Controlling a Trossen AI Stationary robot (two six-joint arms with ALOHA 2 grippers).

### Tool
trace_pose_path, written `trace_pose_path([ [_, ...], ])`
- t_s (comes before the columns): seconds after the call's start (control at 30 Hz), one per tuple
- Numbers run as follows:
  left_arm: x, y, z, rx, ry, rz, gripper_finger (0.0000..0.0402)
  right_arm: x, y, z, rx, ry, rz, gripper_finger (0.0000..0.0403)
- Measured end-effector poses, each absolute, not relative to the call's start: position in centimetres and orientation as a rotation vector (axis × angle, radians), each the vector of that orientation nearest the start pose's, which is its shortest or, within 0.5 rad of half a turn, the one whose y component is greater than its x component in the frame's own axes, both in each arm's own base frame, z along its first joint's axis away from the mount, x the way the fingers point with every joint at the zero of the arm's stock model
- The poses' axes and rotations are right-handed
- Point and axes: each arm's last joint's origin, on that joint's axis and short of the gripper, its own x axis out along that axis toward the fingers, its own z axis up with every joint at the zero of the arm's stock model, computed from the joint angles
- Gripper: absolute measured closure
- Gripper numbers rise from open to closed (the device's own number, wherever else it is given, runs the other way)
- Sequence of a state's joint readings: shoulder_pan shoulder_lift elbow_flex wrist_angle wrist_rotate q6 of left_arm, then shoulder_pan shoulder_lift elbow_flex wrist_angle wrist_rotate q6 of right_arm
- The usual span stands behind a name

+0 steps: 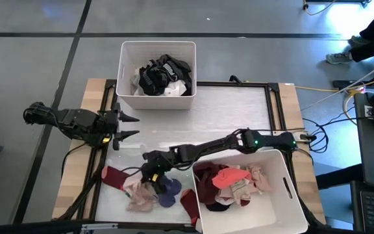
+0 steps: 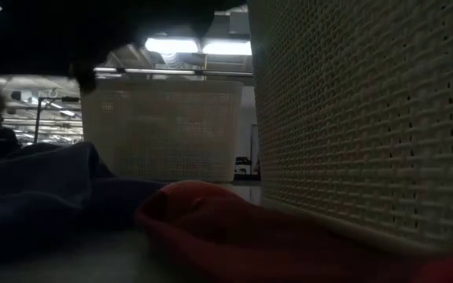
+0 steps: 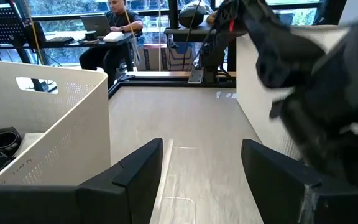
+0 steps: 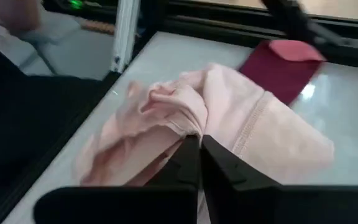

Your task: Sort clothes

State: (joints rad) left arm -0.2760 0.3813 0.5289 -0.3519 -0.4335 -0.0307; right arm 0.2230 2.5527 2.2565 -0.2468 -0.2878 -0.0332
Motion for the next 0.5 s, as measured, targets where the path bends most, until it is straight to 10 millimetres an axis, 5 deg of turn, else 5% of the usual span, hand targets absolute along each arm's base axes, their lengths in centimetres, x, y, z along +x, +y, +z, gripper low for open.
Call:
trace_pose_path([
  [0.23, 10.0, -1.6, 27.7, 0.043, 0.196, 0.16, 0.0192, 54.1, 12.7, 24.6, -0.106, 0.57, 0.386, 0.0389],
  [0.5, 10.0, -1.6, 27.7, 0.043, 0.196, 0.16, 0.0192, 52.1, 13.0, 28.4, -0.175, 0.58, 0.28, 0.0393],
])
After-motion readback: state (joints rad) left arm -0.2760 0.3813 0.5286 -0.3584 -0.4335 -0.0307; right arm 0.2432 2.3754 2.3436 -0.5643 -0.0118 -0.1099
